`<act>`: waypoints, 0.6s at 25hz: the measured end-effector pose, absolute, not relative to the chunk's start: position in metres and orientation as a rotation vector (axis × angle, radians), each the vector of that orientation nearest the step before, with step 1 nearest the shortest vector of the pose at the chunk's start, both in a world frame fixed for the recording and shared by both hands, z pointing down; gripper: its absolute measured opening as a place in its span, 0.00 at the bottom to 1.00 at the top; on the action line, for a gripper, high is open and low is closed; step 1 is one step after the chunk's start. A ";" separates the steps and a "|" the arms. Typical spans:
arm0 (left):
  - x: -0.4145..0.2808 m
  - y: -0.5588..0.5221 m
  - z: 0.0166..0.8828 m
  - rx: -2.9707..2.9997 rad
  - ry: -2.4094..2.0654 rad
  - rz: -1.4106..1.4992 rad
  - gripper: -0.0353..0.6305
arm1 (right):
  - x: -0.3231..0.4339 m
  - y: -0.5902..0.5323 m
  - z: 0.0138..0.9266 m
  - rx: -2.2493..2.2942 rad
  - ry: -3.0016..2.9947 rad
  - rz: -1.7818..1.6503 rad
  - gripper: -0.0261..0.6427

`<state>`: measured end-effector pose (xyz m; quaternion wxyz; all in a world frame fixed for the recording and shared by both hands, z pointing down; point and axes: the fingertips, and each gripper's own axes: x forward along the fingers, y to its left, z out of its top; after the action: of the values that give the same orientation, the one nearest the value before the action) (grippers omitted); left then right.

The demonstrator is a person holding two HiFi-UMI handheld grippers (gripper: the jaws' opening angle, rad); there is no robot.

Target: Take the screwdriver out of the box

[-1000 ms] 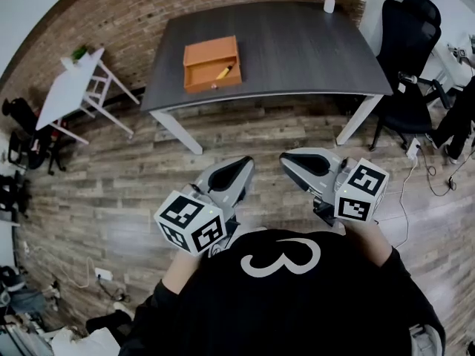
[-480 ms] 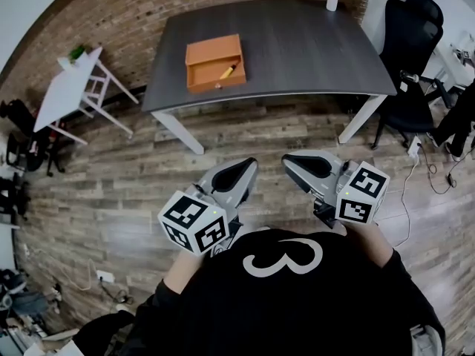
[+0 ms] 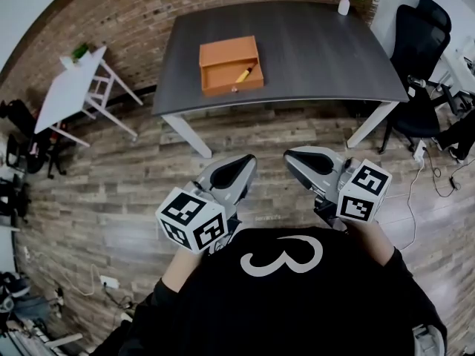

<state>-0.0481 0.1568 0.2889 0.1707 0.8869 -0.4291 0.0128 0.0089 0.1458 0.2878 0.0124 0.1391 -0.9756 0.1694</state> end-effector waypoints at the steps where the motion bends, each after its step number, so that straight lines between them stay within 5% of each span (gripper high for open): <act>1: -0.053 0.155 0.290 2.518 -1.222 0.037 0.08 | 0.004 0.145 0.288 0.432 -3.046 0.531 0.04; 15: -0.084 0.100 0.314 2.453 -1.235 0.033 0.08 | -0.026 0.087 0.305 0.391 -3.020 0.593 0.04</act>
<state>-0.0841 0.0998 0.3136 0.1965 0.8757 -0.4409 0.0118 -0.0262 0.0872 0.3050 0.0197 0.1260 -0.9732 0.1912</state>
